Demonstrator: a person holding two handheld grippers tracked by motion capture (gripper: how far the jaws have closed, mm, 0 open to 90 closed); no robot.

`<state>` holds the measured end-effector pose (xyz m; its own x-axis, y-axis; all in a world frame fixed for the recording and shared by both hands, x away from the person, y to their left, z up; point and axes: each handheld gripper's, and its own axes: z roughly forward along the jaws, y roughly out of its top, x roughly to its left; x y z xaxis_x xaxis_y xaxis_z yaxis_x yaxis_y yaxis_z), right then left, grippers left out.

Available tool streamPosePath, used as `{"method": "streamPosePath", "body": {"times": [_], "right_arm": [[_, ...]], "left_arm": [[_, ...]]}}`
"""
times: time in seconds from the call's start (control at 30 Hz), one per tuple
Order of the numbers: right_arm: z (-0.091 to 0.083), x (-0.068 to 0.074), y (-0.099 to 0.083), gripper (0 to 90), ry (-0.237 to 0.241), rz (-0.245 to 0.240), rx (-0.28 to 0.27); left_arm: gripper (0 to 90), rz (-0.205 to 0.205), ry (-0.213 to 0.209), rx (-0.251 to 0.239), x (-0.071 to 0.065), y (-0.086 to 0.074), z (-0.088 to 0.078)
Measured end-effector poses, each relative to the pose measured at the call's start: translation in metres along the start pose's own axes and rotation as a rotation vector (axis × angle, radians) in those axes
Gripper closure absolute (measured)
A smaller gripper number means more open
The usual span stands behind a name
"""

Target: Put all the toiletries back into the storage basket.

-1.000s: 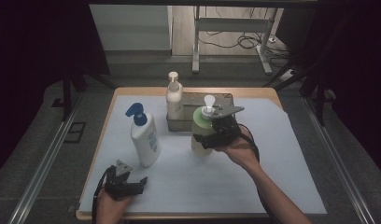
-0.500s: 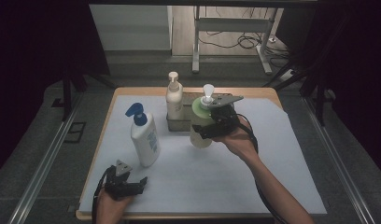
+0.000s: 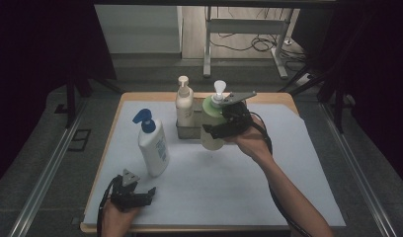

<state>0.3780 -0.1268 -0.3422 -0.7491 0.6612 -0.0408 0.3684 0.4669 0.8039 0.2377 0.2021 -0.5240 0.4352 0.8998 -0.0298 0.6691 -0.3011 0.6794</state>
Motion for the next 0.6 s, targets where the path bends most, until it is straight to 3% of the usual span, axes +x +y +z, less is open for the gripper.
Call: {"method": "streamPosePath", "body": {"times": [0.6], "right_arm": [[0.007,-0.017,0.021,12.8,-0.041,0.016,-0.005]], "left_arm": [[12.3,-0.01,-0.002,0.003,0.0,0.001,0.0]]}}
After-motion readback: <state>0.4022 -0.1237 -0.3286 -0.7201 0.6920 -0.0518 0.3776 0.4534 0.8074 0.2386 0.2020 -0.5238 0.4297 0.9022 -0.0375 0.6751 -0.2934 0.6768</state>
